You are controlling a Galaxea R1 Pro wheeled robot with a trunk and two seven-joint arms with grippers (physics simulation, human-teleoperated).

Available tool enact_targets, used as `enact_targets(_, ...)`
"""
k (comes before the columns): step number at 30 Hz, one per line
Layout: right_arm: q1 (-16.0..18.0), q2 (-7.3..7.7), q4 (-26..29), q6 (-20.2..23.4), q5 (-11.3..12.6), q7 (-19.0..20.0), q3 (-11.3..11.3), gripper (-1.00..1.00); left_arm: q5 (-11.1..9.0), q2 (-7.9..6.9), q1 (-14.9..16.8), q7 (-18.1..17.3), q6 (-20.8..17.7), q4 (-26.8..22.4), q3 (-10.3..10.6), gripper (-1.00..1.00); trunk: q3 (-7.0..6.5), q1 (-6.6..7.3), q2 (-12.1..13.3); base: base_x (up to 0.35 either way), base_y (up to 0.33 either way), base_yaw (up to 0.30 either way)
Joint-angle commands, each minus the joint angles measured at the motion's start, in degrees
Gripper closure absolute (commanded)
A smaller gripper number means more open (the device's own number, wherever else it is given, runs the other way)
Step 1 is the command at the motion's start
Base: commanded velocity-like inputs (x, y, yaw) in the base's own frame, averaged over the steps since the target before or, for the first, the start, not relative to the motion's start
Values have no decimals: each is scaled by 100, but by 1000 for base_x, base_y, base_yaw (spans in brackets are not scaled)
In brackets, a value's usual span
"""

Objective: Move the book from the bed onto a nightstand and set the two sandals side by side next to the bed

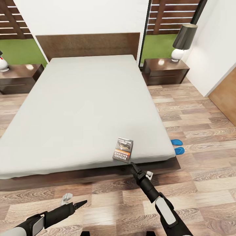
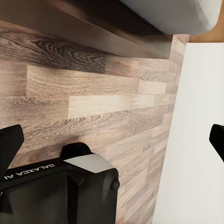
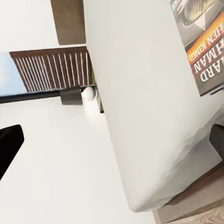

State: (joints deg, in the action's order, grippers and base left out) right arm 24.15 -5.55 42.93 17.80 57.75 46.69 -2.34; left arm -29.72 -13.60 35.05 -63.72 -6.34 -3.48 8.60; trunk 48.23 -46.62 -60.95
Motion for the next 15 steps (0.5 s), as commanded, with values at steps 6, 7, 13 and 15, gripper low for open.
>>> enact_targets(6, 2, -5, -343, 46, 51, 8, -12, -100, -60, -2, 1, -18, -60, -3, 47, -100, 3, 0, -2, 0, 0, 0)
enact_targets(7, 2, -6, -392, 43, 51, 8, -12, -100, -60, -2, 1, -18, -60, -3, 46, -100, 3, 0, -2, 0, 0, 0)
enact_targets(13, 2, -8, -1048, 40, 52, 1, -5, -100, -60, 20, 1, -17, -60, 0, 47, -100, 3, 0, -2, 0, 0, 0)
enact_targets(15, 2, -8, -1139, 40, 54, 3, -4, -100, -60, 22, 1, -13, -60, 0, 48, -100, 3, 0, -2, 0, 0, 0)
